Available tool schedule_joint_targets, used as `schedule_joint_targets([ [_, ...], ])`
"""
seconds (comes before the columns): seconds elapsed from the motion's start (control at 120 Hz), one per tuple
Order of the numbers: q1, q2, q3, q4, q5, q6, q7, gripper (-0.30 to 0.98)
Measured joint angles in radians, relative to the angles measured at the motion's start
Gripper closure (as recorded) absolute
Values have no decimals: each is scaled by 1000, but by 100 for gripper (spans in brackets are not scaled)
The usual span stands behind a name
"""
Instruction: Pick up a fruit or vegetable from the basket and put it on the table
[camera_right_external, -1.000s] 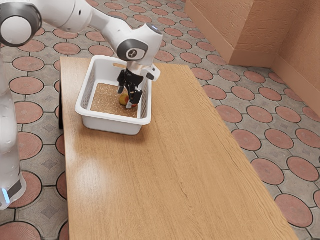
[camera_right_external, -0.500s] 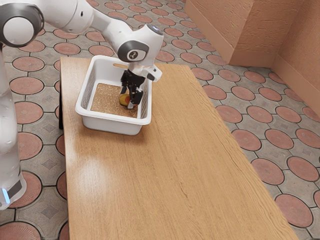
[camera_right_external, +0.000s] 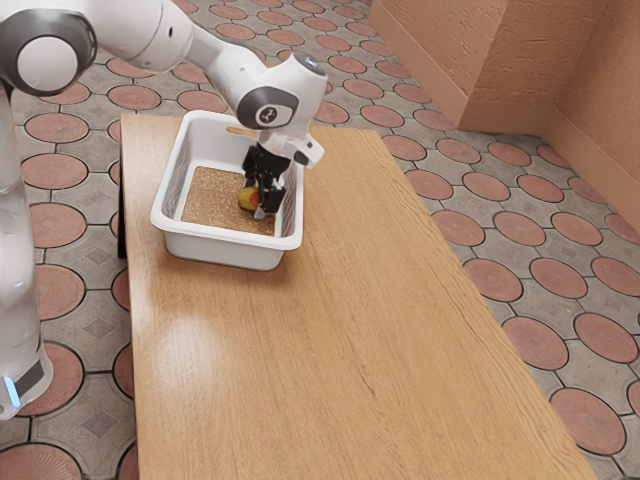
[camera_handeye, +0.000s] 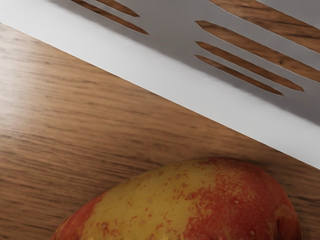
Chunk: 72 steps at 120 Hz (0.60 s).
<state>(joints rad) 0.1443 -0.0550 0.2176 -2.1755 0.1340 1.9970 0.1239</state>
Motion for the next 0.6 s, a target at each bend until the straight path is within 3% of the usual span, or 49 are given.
schedule_joint_targets([
  [0.2, -7, 0, 1, 1, 6, 2, 1, 29],
  [0.6, -1, -8, -5, 12, 10, -20, -1, 31],
])
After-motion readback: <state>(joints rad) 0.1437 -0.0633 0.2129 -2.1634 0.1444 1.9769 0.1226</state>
